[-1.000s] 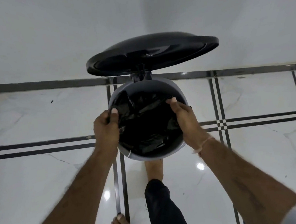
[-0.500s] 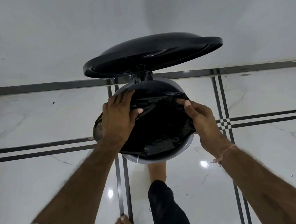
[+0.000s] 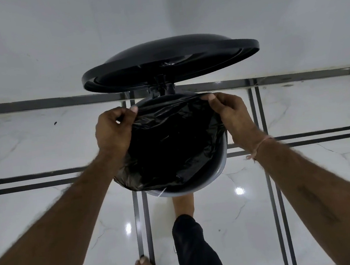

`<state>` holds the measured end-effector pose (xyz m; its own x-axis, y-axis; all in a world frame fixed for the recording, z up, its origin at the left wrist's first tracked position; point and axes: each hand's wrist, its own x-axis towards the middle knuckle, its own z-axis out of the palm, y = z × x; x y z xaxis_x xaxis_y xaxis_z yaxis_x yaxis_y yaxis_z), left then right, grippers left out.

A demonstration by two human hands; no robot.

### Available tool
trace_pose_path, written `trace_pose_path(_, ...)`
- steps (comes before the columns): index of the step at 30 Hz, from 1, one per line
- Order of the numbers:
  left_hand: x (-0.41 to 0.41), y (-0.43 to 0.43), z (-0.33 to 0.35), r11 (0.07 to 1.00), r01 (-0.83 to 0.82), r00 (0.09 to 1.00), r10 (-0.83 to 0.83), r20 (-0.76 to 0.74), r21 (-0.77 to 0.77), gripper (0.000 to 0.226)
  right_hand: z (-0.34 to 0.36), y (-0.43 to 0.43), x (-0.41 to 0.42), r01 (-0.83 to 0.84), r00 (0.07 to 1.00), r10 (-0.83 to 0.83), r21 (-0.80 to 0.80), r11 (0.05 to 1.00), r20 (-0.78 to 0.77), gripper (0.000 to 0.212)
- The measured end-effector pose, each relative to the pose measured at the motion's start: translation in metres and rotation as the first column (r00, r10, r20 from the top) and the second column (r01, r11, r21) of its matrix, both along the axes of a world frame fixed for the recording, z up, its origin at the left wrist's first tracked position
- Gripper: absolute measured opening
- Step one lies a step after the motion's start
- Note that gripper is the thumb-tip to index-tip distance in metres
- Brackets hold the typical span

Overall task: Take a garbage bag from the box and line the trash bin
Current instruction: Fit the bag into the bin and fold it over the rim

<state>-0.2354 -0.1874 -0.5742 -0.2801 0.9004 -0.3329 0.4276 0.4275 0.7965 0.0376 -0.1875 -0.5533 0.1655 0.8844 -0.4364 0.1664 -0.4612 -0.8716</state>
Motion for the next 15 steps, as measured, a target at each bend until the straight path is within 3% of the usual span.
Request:
trace_pose_path(2,0.002,0.004,-0.001,0.994,-0.108,0.994,0.108,-0.01,-0.021,0.04,-0.005,0.01,0.0,-0.026,0.999,0.026,0.001,1.0,0.023,0.028)
trace_pose_path(5,0.0,0.017,-0.01,0.969,-0.223,0.965,0.235,0.116,-0.106,0.039,-0.013,0.022,0.002,-0.041,0.999,0.041,-0.014,0.999,0.013,0.034)
trace_pose_path(10,-0.004,0.043,-0.022,0.961,-0.227,0.923,0.263,0.28,-0.157,0.029,-0.021,0.045,0.002,-0.023,0.999,0.027,-0.124,0.992,0.027,0.047)
trace_pose_path(12,-0.003,0.049,-0.028,0.933,-0.233,0.91,0.309,0.275,-0.275,0.027,-0.024,0.049,0.002,-0.027,0.999,0.035,-0.213,0.977,0.035,0.054)
trace_pose_path(15,-0.012,0.051,-0.038,0.866,-0.209,0.891,0.36,0.276,-0.454,0.047,-0.028,0.045,0.009,-0.035,0.997,0.058,-0.327,0.944,0.06,0.062)
